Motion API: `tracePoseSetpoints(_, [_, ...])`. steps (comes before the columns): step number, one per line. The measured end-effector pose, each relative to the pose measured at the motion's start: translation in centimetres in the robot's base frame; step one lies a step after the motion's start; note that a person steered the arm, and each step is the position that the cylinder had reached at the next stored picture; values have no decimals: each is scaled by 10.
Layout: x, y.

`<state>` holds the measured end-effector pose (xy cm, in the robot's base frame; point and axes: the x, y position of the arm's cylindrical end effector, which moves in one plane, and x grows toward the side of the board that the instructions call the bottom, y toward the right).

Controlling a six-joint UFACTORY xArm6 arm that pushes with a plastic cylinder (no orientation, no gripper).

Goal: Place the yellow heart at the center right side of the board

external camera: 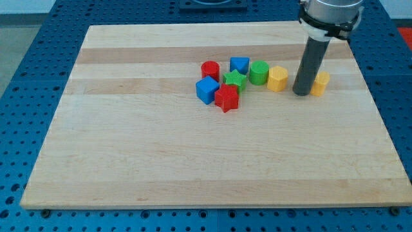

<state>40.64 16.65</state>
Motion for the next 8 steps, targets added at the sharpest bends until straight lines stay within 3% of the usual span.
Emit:
tracePoseSetpoints(2, [-33, 0])
tracePoseSetpoints(8, [-35, 23])
